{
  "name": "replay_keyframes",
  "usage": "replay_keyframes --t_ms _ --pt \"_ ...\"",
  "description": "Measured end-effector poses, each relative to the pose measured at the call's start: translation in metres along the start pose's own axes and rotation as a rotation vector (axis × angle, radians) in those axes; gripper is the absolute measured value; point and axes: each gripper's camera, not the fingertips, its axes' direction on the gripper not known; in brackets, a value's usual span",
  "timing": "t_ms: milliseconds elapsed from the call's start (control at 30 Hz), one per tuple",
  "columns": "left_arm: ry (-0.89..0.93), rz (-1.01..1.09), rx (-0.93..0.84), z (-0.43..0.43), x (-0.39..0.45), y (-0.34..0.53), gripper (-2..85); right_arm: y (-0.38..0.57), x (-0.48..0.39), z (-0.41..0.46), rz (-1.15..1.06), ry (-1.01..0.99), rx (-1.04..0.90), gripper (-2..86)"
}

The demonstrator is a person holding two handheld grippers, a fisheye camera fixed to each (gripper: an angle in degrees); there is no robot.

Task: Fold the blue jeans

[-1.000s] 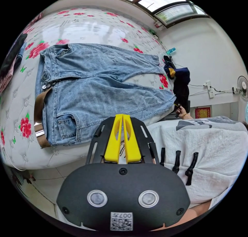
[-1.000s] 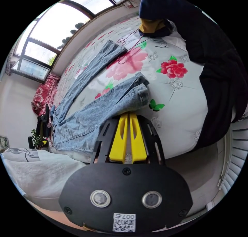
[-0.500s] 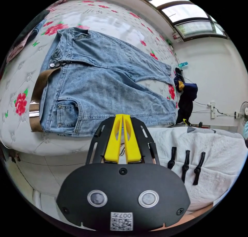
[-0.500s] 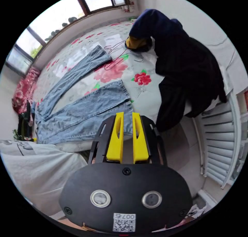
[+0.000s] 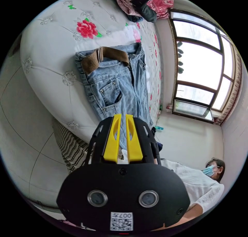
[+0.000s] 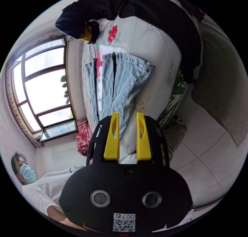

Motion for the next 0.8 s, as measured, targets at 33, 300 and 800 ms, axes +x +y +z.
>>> replay_keyframes --t_ms 33,300,800 --pt "0.000 0.001 -0.008 -0.003 -0.005 -0.004 4.1 -0.003 -0.001 0.004 -0.005 0.013 0.004 6.9" --pt "-0.007 -0.030 -0.003 -0.019 -0.040 -0.034 7.8 -0.023 -0.001 0.005 0.001 -0.023 0.019 2.6" --pt "-0.002 -0.044 0.028 -0.059 -0.080 -0.058 10.1 -0.033 -0.085 0.002 -0.185 -0.087 0.013 -0.1"
